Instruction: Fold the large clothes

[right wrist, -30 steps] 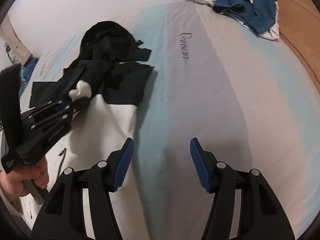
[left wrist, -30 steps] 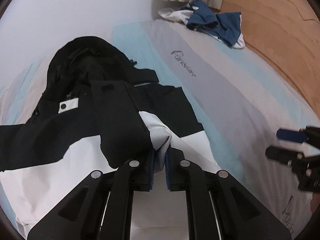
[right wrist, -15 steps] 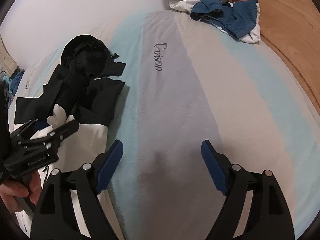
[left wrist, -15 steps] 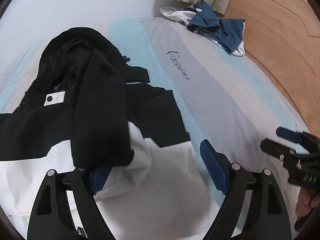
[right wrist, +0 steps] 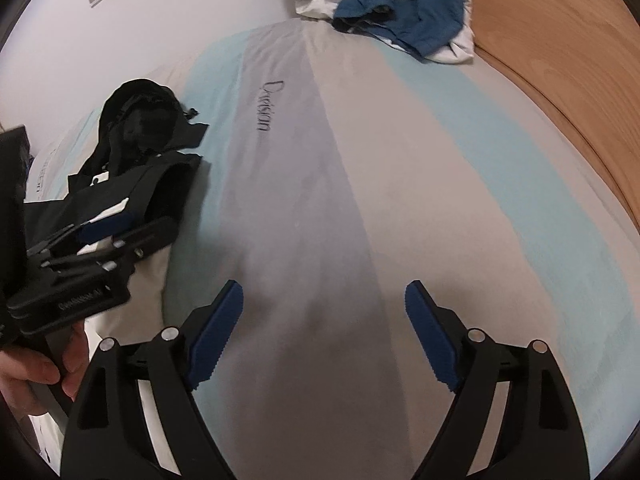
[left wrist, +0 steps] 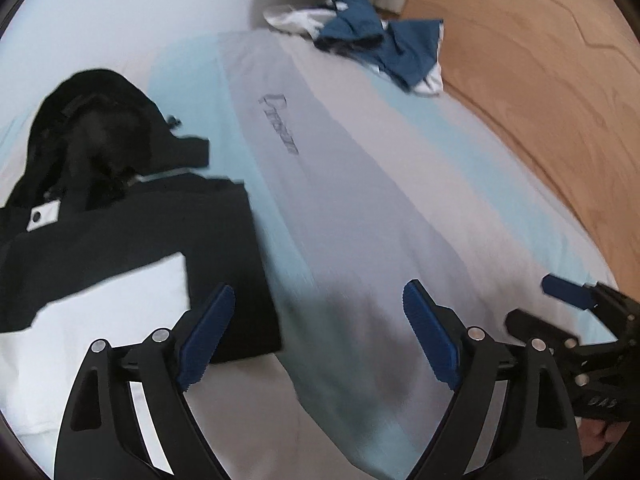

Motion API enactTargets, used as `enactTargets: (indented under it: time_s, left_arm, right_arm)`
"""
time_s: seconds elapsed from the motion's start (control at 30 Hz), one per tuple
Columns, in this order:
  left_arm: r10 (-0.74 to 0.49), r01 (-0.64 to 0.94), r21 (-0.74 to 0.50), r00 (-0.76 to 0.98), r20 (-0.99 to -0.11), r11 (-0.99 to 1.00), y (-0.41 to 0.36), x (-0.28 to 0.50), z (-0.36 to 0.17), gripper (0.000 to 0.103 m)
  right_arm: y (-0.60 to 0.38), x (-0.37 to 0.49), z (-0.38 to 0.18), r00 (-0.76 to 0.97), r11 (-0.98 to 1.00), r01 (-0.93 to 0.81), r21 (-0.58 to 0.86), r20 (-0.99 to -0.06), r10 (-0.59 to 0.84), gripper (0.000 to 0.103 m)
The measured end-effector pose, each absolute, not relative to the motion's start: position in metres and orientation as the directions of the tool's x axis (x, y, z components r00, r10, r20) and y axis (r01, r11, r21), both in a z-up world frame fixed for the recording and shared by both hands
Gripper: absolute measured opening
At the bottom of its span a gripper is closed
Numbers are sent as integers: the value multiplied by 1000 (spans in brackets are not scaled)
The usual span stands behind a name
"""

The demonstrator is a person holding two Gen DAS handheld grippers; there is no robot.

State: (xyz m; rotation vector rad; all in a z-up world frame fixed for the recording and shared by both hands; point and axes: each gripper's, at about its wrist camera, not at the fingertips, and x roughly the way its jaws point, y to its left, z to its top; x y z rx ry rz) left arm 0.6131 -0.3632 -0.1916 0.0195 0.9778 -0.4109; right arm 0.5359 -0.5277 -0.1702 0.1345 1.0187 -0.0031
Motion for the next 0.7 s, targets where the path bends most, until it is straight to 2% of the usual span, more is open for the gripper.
enactTargets:
  time_s: [0.1,0.13,0.2,0.7]
  left_arm:
    - [-326,348,-165,475,-817,923,-364,609,-193,87]
    - [-325,346,-166,476,-817,923,-359,606,-190,93]
    - [-318,331,-166,485,-814,929,-349,601,-184,97]
    - [-178,175,-101,517,-837,979,-175,600,-146,97]
  right_arm:
    - [-533,529,-170,523,991,67,116,-850,64,80]
    - [-533,528,-170,523,991,65,116,-850,65,80]
    - [-531,525,-168,524,992,56,116,-849,70,82]
    - [-434,550,-133,557,991,-65,114,-820,131,83]
